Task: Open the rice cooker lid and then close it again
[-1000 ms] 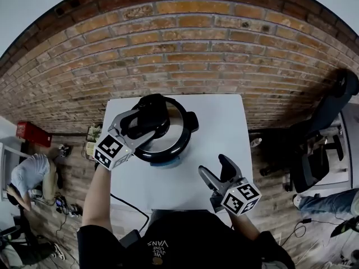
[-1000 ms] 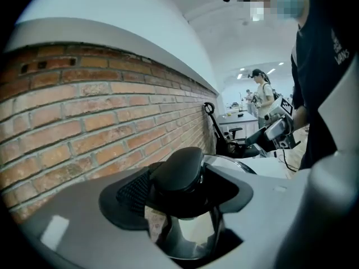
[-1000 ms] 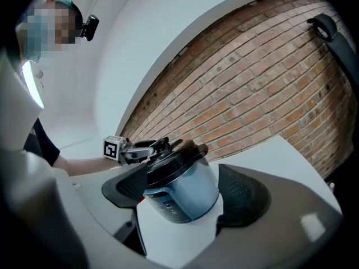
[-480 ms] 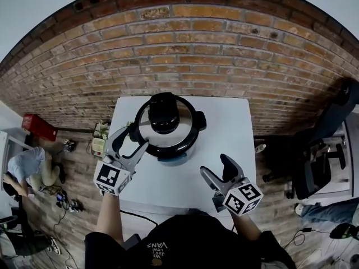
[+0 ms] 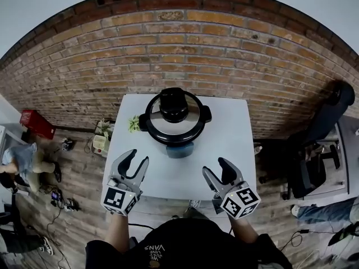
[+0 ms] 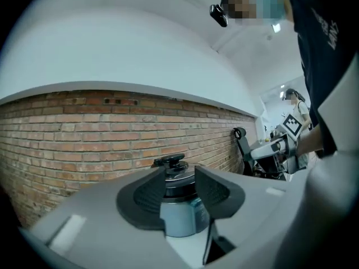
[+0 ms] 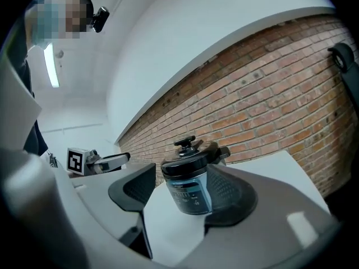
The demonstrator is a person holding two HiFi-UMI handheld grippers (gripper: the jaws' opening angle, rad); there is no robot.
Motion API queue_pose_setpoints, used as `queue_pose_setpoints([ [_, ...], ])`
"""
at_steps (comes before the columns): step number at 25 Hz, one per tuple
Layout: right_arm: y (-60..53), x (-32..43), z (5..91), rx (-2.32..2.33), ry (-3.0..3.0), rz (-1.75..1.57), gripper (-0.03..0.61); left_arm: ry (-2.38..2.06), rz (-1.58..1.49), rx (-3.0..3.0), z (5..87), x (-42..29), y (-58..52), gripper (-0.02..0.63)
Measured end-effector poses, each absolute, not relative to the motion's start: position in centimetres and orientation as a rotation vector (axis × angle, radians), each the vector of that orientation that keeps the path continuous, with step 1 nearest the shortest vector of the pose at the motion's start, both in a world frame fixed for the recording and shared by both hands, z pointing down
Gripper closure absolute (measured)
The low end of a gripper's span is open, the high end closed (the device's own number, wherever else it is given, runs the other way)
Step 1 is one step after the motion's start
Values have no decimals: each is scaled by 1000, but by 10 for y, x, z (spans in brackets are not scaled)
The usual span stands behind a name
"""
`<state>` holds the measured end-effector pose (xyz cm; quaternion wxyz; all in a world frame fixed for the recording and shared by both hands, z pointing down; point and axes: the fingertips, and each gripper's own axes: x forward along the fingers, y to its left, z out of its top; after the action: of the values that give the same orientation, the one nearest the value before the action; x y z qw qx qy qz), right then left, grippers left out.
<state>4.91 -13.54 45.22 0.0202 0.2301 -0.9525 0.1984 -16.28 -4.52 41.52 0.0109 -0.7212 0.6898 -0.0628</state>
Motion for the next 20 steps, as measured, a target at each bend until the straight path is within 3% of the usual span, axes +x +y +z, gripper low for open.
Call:
queue_pose_setpoints([
  [6, -98, 52, 452, 748, -2944, 551, 380, 2249, -109, -2237, 430, -159, 7, 562],
  [15, -60, 59, 461, 819, -2920, 530, 567, 2281, -69, -2224, 452, -153, 59, 609],
  [20, -40, 63, 468, 797, -2892, 520, 572, 2282, -63, -2243, 456, -142, 75, 612],
])
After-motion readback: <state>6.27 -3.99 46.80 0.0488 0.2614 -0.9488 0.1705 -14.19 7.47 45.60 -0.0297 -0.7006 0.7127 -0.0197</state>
